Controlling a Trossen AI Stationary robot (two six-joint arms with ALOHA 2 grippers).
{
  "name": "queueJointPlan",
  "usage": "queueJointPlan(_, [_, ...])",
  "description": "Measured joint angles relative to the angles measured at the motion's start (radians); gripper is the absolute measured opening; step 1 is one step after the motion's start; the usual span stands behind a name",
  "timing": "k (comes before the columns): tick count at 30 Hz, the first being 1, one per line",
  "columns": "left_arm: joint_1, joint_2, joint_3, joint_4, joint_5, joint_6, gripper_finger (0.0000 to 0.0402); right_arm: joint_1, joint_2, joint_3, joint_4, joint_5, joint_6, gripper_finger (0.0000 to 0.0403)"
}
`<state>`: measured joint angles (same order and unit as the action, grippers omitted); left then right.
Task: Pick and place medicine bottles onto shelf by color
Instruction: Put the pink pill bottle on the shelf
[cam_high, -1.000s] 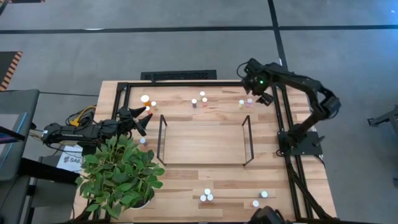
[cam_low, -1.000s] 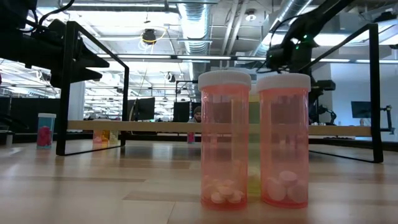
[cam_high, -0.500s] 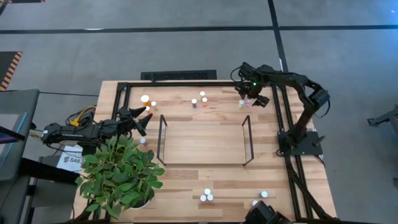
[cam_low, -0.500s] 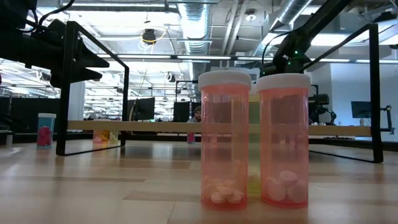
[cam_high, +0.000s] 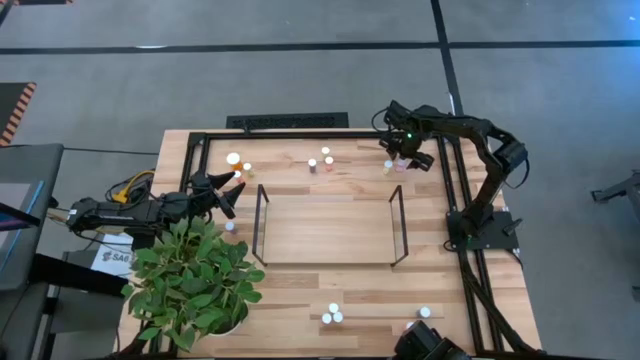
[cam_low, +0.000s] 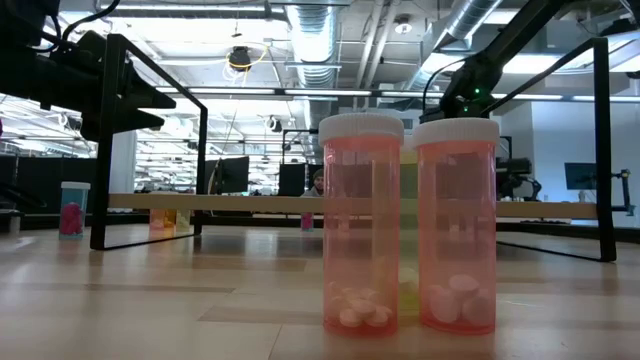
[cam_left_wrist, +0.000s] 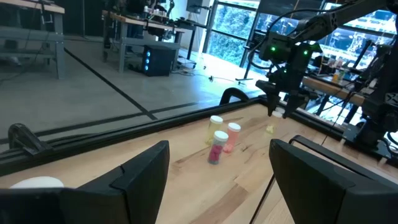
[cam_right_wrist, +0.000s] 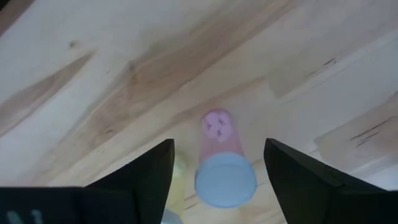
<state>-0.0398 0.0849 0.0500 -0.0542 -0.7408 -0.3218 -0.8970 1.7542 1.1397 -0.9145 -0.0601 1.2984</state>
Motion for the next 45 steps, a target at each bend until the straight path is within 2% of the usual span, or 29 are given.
queueJointPlan(12, [0.000, 0.000, 0.000, 0.000, 0.000, 0.000, 0.0265, 0.003, 0.000, 0.000, 0.001, -0.002, -0.028, 0.0179])
queueJointPlan(19, [0.000, 0.000, 0.000, 0.000, 0.000, 0.000, 0.0265, 0.006, 0.000, 0.000, 0.002, -0.022, -0.122, 0.0133])
queueJointPlan(27, [0.000, 0.000, 0.000, 0.000, 0.000, 0.000, 0.0265, -0.012, -0.017, 0.004, 0.001, -0.045, -0.121, 0.0135])
queueJointPlan(32, [0.000, 0.000, 0.000, 0.000, 0.000, 0.000, 0.0265, -0.033, -0.055, 0.051, -0.026, -0.044, -0.121, 0.0133])
queueJointPlan(37, [0.000, 0.000, 0.000, 0.000, 0.000, 0.000, 0.0265, -0.024, -0.069, 0.175, -0.102, -0.004, -0.105, 0.0137])
queueJointPlan(45, [0.000, 0.000, 0.000, 0.000, 0.000, 0.000, 0.0265, 0.070, -0.067, 0.417, -0.280, 0.062, -0.103, 0.0139])
